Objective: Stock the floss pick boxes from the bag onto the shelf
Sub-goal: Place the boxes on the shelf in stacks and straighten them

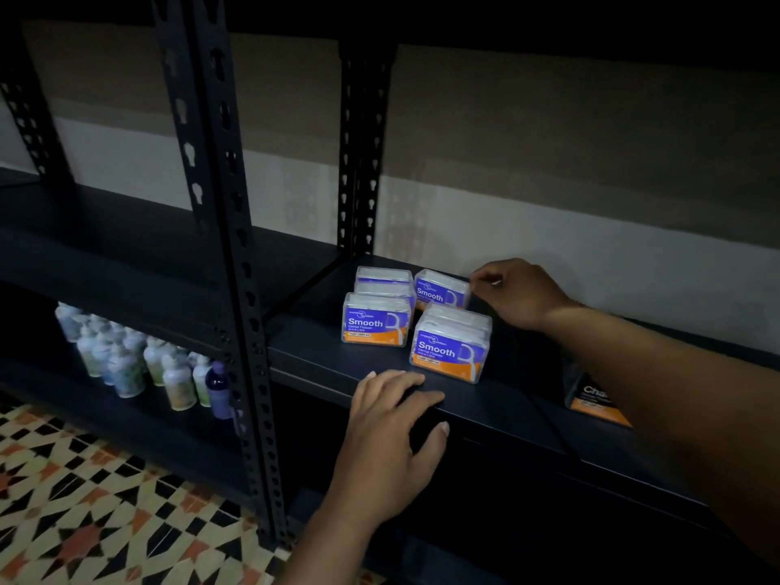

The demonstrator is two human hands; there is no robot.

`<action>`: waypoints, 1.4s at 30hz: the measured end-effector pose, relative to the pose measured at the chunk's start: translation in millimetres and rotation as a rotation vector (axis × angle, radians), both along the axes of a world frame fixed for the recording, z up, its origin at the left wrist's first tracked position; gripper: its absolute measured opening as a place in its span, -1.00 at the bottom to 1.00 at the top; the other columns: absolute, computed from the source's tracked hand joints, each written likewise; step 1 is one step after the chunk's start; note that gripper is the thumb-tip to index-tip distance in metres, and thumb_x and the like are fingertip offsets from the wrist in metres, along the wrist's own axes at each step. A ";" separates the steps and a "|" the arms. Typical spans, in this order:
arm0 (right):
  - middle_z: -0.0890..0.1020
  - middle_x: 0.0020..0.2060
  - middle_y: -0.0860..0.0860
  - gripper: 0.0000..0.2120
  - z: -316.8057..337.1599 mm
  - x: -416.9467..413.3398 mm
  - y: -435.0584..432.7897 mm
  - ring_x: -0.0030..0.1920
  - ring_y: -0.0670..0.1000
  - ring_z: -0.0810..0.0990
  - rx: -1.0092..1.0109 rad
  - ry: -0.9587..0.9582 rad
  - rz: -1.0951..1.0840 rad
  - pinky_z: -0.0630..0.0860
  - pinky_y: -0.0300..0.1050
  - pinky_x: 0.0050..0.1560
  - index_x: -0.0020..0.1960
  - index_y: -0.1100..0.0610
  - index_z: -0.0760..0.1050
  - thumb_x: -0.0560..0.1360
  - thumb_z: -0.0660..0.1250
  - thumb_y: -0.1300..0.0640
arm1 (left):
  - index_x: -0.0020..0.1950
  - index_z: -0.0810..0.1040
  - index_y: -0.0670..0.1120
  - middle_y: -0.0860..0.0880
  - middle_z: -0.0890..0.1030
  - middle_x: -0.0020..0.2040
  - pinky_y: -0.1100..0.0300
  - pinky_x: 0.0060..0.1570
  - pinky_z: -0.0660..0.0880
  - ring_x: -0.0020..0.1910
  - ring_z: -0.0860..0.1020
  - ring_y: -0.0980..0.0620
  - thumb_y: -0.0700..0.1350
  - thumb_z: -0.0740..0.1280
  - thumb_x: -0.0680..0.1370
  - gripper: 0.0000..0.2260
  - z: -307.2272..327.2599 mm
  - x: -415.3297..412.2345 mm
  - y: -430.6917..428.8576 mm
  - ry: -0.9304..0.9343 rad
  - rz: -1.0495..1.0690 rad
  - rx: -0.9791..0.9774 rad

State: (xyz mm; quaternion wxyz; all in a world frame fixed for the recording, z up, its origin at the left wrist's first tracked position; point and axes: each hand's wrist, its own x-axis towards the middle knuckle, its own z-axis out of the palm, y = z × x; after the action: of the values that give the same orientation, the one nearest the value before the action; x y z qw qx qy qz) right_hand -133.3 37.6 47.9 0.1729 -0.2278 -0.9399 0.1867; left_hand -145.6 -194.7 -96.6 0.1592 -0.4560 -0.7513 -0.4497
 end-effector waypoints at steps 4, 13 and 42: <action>0.62 0.22 -0.02 -0.74 8.5 -22.1 7.4 0.22 -0.01 0.56 0.027 -0.086 0.023 0.33 -0.31 0.11 0.22 0.06 0.61 0.56 0.30 0.07 | 0.19 0.62 0.09 0.13 0.52 0.25 0.04 0.50 0.11 0.35 0.39 0.11 0.10 0.35 0.51 -0.72 -1.0 -1.3 -0.6 0.002 -0.007 0.003; 0.61 0.25 -0.04 -0.71 -0.2 -47.5 9.2 0.22 -0.04 0.55 -0.028 -0.165 0.025 0.35 -0.29 0.12 0.27 0.01 0.58 0.57 0.34 0.05 | 0.19 0.61 0.11 0.15 0.51 0.25 0.04 0.48 0.12 0.36 0.36 0.15 0.10 0.36 0.52 -0.74 -0.8 -2.6 -0.6 0.015 -0.008 0.002; 0.66 -0.02 -0.06 -0.76 -3.5 3.9 7.6 -0.22 -0.27 0.52 -0.346 -0.048 0.057 0.31 -0.61 -0.39 0.18 0.12 0.64 0.53 0.38 0.20 | 0.18 0.63 0.09 0.12 0.53 0.25 0.01 0.49 0.12 0.34 0.41 0.09 0.10 0.35 0.50 -0.72 -1.2 -1.6 0.0 -0.009 0.001 -0.024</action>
State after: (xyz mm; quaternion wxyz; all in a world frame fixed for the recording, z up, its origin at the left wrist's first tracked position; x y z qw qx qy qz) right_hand -129.5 45.2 44.5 0.1030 -0.2316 -0.9038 0.3448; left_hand -147.2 -194.8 -97.8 0.1508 -0.4556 -0.7575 -0.4425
